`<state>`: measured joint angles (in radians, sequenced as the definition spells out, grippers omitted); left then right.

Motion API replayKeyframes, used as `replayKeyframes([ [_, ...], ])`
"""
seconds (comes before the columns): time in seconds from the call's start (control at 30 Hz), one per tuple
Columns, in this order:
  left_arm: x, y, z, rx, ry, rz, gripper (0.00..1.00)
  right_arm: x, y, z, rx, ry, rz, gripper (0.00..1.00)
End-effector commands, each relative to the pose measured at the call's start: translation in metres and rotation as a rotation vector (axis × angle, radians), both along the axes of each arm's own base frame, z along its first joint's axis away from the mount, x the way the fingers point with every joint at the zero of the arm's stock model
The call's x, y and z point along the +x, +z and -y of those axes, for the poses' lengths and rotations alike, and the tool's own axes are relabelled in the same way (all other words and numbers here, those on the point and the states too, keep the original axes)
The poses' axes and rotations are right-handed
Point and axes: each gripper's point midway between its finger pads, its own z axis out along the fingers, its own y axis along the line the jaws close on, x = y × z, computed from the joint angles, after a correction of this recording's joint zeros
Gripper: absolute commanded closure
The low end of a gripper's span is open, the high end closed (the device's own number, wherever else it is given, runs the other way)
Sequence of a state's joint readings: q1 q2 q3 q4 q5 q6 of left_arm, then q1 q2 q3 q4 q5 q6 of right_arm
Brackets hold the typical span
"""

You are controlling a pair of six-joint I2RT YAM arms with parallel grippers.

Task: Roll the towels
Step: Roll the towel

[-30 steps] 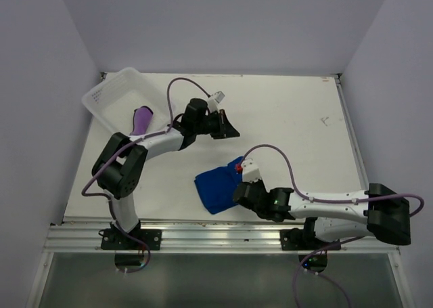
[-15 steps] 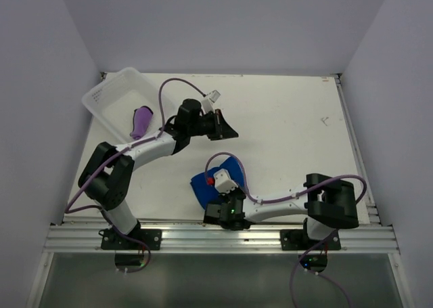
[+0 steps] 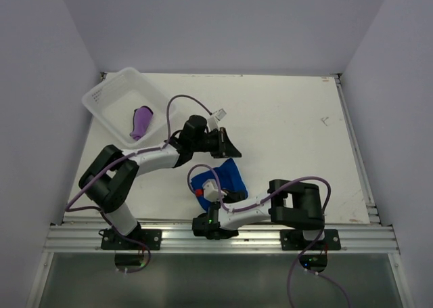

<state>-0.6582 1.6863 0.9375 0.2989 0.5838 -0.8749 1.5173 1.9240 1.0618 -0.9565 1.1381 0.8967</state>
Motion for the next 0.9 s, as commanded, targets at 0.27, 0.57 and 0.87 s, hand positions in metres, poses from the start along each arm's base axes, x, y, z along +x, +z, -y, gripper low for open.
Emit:
replayKeyframes([
  [0.27, -0.031, -0.029, -0.004, -0.039, -0.012, -0.028, 1.0, -0.002, -0.014, -0.006, -0.072, 0.029, -0.024, 1.0],
  [0.57, -0.032, -0.06, -0.014, 0.055, 0.004, -0.037, 1.0, -0.004, -0.028, -0.012, -0.122, 0.051, -0.071, 1.0],
  [0.87, -0.028, -0.108, -0.032, 0.194, 0.064, -0.047, 1.0, -0.008, -0.029, -0.013, -0.12, 0.064, -0.107, 1.0],
])
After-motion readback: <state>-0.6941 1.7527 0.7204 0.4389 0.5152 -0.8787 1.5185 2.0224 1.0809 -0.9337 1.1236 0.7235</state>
